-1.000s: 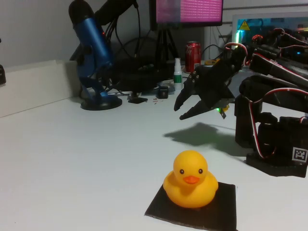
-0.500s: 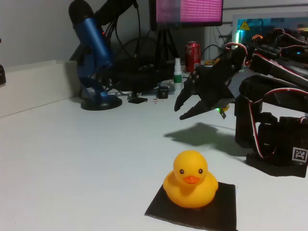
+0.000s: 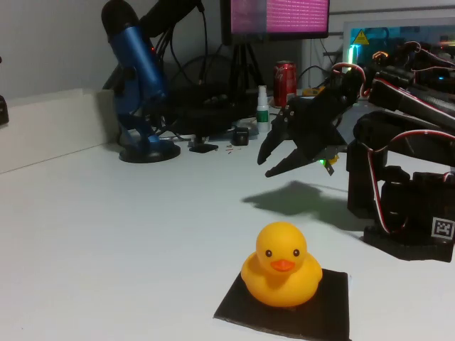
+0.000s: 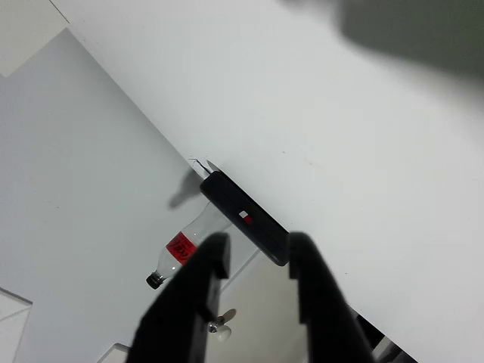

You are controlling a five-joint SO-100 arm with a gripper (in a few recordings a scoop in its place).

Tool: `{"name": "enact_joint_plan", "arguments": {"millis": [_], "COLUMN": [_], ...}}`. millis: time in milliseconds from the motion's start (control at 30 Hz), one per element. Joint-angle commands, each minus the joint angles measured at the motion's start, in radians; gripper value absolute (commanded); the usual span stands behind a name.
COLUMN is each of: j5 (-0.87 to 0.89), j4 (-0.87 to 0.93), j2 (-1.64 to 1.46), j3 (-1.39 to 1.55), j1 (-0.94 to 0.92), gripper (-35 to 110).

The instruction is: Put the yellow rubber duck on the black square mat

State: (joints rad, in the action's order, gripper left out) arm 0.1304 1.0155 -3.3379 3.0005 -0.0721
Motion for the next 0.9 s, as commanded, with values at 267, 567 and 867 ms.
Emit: {"name": "enact_joint_plan", "arguments": {"millis": [267, 567, 867], "j5": [-0.038, -0.032, -0.031], "j4": [-0.003, -0.003, -0.003], "j2": [-0.028, -0.028, -0.028], "j3": [0.003, 0.003, 0.003], "j1": [-0.014, -0.014, -0.015], "gripper": [9, 9, 9]}}
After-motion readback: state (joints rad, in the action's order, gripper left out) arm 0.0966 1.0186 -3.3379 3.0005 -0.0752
